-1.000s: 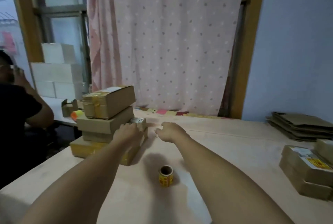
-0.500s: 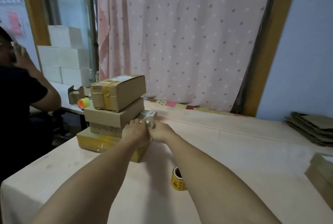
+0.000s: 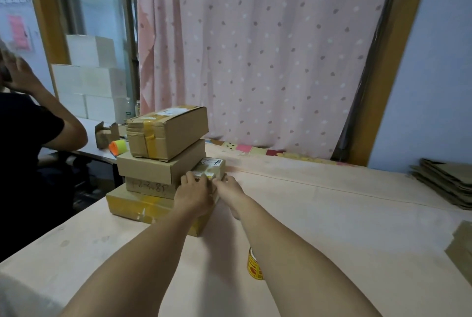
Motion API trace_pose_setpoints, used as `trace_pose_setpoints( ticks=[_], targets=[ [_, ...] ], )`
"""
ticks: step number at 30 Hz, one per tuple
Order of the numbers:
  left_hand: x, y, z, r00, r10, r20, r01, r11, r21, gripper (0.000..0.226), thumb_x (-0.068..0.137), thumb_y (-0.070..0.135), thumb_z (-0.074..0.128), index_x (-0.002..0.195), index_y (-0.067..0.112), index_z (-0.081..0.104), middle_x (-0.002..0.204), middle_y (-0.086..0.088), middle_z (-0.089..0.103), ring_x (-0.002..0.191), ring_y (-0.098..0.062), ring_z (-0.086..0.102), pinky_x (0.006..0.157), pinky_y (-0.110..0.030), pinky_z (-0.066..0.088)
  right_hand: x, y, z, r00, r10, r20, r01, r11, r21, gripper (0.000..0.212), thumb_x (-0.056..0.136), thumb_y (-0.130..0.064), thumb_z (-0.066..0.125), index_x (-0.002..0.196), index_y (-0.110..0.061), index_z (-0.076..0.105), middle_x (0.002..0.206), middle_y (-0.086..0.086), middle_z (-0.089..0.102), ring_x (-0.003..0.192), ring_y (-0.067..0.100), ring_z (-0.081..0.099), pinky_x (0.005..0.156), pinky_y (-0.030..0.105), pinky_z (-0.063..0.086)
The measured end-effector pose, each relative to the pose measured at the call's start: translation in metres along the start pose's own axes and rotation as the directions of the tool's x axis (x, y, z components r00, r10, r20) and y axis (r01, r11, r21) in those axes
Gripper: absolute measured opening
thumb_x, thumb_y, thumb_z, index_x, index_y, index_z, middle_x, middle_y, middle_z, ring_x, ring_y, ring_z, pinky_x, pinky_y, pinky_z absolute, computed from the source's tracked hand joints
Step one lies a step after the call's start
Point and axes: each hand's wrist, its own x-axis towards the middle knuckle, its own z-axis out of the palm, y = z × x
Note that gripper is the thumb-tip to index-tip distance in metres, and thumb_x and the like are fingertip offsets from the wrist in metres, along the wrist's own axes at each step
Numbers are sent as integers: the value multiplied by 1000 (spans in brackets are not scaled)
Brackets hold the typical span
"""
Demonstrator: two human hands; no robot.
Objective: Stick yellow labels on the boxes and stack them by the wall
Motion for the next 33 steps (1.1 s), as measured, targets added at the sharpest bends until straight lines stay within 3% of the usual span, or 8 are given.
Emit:
trace_pose_setpoints(
  ticks=[5,9,11,14,17,22,29,33],
  targets=[
    [-7,16,13,994,-103,-22,98,981,-165,46,90,28,56,133,22,43,133,-18,38,120,-38,40,98,-40,40,6,5,-1,1000,28,-6,-27,992,121,25,102,-34,52,126,-27,50,119,1,62,108,21,60,94,32,49],
    [-9,27,14,990,-139,-40,115,925,-362,27,92,30,54,116,20,48,132,-14,34,118,-39,41,93,-43,40,22,18,8,999,13,-32,-7,980,201,56,81,-47,53,129,-21,64,117,1,73,105,21,69,101,42,55],
    [-10,30,14,988,-137,-74,89,885,-457,20,94,30,55,108,16,52,124,-11,34,111,-35,45,85,-37,37,19,21,4,997,26,-68,-12,980,199,54,81,-47,54,128,-22,66,117,3,72,96,17,67,91,35,56],
    [-17,37,14,982,-153,-113,51,785,-618,16,95,26,59,101,12,54,117,-6,32,91,-25,52,78,-32,39,2,23,-10,993,47,-107,-16,963,269,29,98,-36,56,122,-21,65,107,5,70,75,15,59,65,26,47],
    [-23,44,11,950,-294,-109,114,647,-754,27,95,32,66,100,12,49,116,-4,32,86,-22,53,80,-35,44,-7,28,-19,993,57,-100,-23,950,311,18,95,-39,60,112,-32,62,116,3,70,89,21,62,68,32,49],
    [-29,72,1,861,-508,-29,228,436,-870,39,88,23,76,110,8,47,123,-8,37,96,-28,53,85,-39,45,-25,31,-42,996,11,-93,18,952,304,17,84,-42,67,96,-30,62,111,6,73,102,31,73,68,33,52],
    [-48,113,-24,897,-441,-44,86,270,-959,46,76,8,83,107,15,50,112,-1,44,92,-21,54,81,-38,52,-61,37,-94,992,-29,-125,69,941,332,39,89,-33,77,114,-18,53,115,7,71,96,24,75,73,32,59],
    [-58,128,-35,946,-324,-5,58,182,-982,44,73,-10,69,103,18,53,99,-2,53,91,-26,60,66,-37,54,-90,37,-137,923,-100,-372,173,970,168,34,85,-34,72,108,-21,50,110,1,64,96,19,66,82,35,56]
  ],
)
